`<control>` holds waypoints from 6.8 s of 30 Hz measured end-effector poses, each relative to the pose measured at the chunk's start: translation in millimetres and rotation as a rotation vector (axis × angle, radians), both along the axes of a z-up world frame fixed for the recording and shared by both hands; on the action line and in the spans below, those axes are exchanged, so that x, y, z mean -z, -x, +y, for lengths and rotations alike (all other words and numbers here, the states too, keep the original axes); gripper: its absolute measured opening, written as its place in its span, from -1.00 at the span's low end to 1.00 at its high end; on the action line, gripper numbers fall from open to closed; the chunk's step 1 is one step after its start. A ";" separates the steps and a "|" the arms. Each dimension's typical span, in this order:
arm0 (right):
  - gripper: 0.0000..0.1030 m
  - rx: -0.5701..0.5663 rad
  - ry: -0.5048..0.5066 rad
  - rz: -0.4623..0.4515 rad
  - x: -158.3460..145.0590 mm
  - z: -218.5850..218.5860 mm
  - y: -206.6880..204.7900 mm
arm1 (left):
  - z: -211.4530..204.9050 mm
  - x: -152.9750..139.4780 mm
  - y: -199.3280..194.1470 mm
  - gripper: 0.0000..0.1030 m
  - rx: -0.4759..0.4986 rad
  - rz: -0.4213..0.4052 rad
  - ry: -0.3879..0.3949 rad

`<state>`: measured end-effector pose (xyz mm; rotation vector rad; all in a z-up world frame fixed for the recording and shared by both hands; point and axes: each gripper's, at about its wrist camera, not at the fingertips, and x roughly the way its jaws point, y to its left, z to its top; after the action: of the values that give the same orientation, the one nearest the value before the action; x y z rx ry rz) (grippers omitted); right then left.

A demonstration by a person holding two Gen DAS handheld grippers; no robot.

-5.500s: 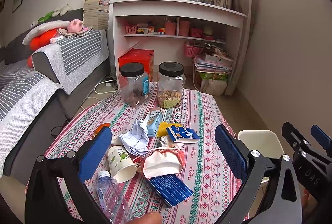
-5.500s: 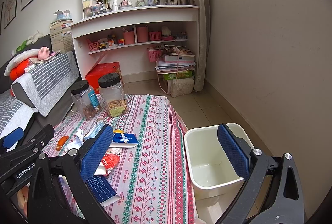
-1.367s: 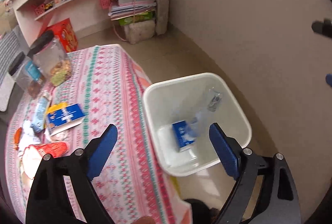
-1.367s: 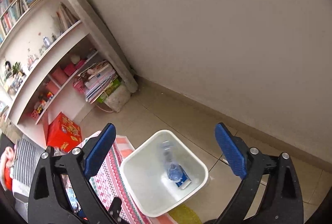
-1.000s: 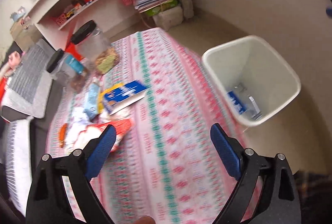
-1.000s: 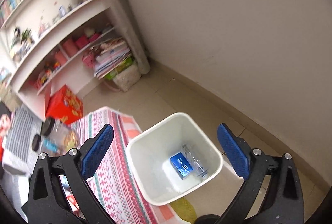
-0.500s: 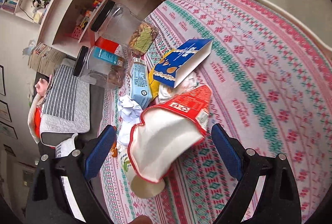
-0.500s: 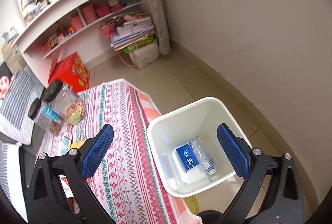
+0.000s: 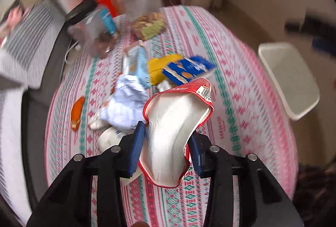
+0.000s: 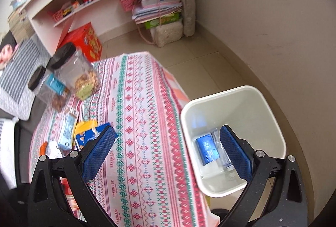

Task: Collect trash
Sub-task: 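Grasp the blue-white milk carton with the right tool while the left tool holds the snack bag, then carry the snack bag over the bin and release it with the left tool, then grasp the white paper cup with the left tool while the right tool grasps crumpled paper, then carry the crumpled paper to the bin and release it with the right tool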

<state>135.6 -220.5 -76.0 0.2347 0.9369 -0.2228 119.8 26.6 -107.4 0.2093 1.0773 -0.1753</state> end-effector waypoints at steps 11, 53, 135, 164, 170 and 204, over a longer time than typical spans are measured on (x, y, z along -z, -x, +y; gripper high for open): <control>0.86 -0.182 -0.295 0.197 77.4 78.0 -33.7 | 110.0 -60.2 6.4 -0.22 -0.253 -0.058 0.468; -0.78 -0.307 -0.040 -0.224 -18.5 86.1 1.5 | 100.5 -75.0 19.7 -0.21 -0.314 -0.241 0.386; 0.86 -0.080 0.084 -0.154 -41.0 -18.2 35.0 | 46.9 38.7 -7.7 0.55 -0.481 0.045 0.060; 0.86 -0.437 -0.139 0.013 63.1 174.6 -26.2 | 185.5 7.1 22.6 0.24 -0.660 0.106 0.376; 0.78 -0.441 -0.250 0.002 84.0 196.4 -38.5 | 206.1 -7.2 29.4 0.25 -0.675 0.070 0.396; 0.07 -0.573 -0.130 -0.137 19.3 192.1 4.7 | 194.5 -25.6 34.5 0.25 -0.645 -0.056 0.332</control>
<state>130.8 -28.4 -95.3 0.0917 0.8476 0.3782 85.3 221.1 -81.7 -0.4302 0.9948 0.2319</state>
